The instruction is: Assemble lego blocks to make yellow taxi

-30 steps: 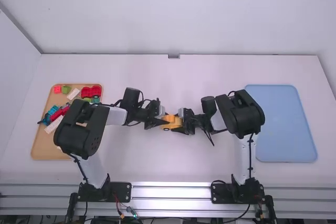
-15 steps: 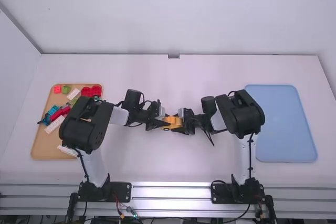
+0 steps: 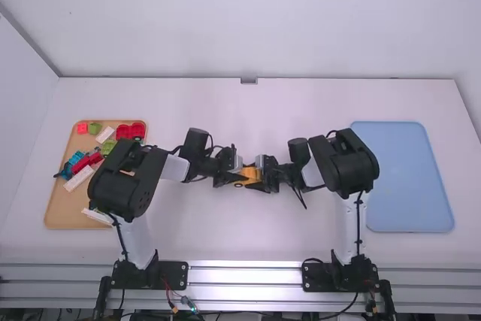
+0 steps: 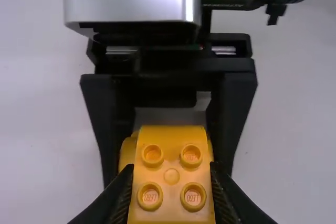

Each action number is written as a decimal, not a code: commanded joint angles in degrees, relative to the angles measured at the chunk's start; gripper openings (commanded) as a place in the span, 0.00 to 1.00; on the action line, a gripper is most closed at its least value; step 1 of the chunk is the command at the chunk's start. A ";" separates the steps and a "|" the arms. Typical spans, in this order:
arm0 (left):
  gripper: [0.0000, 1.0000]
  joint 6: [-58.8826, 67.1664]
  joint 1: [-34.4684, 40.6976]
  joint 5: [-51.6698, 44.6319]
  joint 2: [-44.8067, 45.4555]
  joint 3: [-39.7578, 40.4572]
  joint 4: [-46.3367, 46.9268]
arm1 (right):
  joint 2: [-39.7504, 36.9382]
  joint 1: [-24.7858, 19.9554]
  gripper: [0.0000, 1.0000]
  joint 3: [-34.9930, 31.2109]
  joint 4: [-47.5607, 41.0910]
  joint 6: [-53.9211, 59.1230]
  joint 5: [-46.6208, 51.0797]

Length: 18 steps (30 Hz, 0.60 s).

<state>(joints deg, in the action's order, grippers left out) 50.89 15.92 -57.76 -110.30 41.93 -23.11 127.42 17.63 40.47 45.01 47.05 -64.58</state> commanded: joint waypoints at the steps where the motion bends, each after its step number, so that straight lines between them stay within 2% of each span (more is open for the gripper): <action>1: 0.02 -3.78 0.13 1.60 -0.28 -0.22 -1.40 | 1.25 0.04 0.41 -0.42 -0.33 -0.11 0.35; 18: 0.02 -0.50 0.17 6.32 -0.72 -0.22 5.68 | 1.25 0.07 0.40 -0.37 -0.20 -0.13 0.07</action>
<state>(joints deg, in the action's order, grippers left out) 49.39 15.90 -56.66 -110.04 42.92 -18.94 127.39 17.63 40.25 44.99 48.12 -64.79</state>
